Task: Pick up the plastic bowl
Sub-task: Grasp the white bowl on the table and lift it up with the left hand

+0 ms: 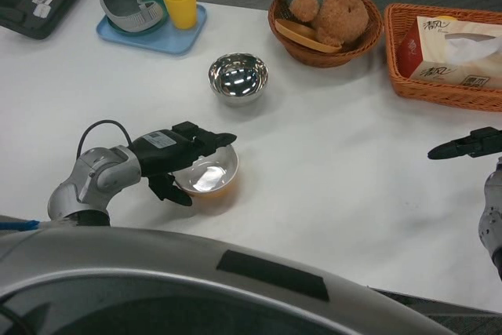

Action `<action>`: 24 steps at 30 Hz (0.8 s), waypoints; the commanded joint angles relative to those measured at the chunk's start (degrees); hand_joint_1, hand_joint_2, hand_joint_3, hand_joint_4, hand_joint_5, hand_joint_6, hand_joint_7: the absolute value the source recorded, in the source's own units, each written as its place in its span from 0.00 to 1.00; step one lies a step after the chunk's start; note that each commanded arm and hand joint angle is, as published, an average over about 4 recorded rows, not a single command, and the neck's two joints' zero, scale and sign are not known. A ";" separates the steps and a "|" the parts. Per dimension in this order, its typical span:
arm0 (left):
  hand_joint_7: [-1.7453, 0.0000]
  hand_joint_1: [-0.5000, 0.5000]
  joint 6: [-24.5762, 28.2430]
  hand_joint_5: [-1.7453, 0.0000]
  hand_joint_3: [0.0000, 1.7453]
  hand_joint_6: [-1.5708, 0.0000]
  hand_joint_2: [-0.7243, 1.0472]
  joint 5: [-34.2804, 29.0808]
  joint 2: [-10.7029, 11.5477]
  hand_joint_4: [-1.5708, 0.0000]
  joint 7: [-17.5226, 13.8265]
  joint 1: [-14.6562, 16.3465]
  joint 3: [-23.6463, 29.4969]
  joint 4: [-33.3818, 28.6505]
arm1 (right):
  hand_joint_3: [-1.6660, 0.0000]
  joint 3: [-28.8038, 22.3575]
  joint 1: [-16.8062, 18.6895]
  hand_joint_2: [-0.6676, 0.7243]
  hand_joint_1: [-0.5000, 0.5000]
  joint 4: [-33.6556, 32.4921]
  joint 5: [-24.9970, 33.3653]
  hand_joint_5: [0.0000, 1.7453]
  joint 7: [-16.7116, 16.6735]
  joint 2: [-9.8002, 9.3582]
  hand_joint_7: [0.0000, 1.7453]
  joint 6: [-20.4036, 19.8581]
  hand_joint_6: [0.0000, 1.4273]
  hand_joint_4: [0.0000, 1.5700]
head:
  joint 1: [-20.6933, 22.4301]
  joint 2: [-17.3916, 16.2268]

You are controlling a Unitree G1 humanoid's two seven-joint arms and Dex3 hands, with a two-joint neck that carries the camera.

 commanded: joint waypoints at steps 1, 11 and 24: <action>0.32 0.00 1.18 0.12 0.77 1.00 1.00 0.94 -0.45 0.96 -1.03 0.77 0.01 1.07 | 1.00 -0.19 0.62 1.00 0.04 -0.17 0.26 0.00 -0.25 -0.44 0.00 -0.67 0.00 0.00 | 0.07 0.08; 0.07 0.00 5.40 0.00 0.99 0.98 0.99 1.40 -0.63 0.77 -1.31 0.62 -1.11 1.07 | 1.00 -0.19 0.62 1.00 0.04 -0.17 0.26 0.00 -0.25 -0.28 0.00 -0.78 0.00 0.00 | -0.13 0.49; 0.04 0.00 12.74 0.00 1.00 0.95 0.90 -3.52 0.36 0.62 -0.94 -0.88 -6.91 1.25 | 1.00 -0.54 0.86 1.00 0.04 -0.34 0.35 0.00 -0.33 -0.17 0.00 -1.11 0.00 0.00 | -1.13 1.49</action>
